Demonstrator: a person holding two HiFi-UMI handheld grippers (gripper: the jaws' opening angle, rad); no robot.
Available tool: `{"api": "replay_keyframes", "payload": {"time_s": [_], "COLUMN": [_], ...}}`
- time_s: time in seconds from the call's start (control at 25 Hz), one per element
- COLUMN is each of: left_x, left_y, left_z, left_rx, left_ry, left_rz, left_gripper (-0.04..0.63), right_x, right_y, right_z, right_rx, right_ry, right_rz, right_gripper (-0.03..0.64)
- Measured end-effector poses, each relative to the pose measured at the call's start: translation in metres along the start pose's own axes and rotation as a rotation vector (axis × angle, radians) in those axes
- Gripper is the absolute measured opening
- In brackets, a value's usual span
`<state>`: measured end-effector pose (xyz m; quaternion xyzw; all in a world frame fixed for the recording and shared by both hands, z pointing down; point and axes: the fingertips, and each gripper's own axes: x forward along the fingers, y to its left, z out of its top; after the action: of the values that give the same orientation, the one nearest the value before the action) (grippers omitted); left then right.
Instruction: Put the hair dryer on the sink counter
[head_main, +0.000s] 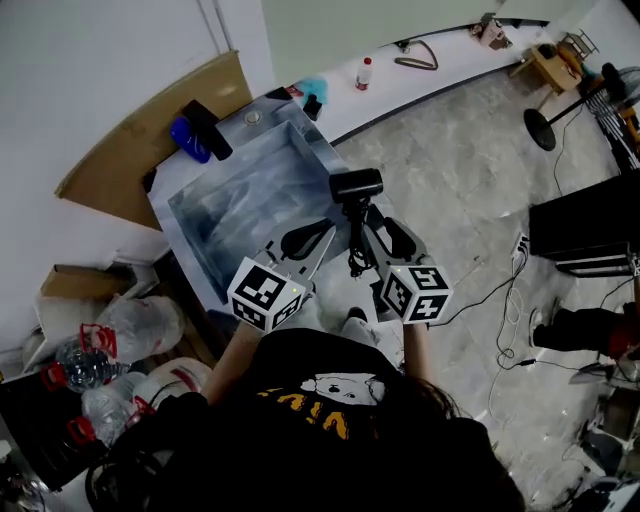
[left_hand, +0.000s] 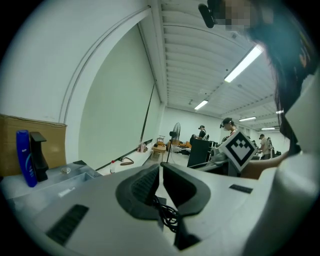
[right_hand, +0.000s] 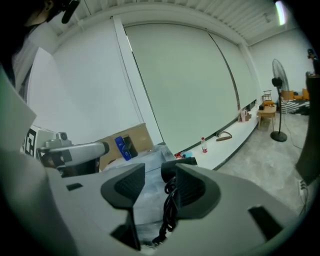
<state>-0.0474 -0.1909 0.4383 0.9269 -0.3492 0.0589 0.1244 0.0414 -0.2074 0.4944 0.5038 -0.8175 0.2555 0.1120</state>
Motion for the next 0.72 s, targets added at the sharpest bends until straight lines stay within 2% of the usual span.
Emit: {"api": "replay_keyframes", "payload": {"time_s": [0.48,0.72], "left_x": [-0.011,-0.031], "left_y": [-0.089,-0.125], "left_z": [-0.004,-0.014], "left_rx": [-0.037,-0.046], "left_ry": [-0.074,-0.067], "left_rz": [0.317,0.426], "left_gripper": [0.026,0.026], "right_x": [-0.074,-0.101], "right_y": [-0.01,-0.009], "right_z": [-0.015,-0.027], "right_rx": [-0.118,-0.128], "right_ry": [0.03,0.048], "right_rz": [0.297,0.389], "right_gripper": [0.143,0.127]}}
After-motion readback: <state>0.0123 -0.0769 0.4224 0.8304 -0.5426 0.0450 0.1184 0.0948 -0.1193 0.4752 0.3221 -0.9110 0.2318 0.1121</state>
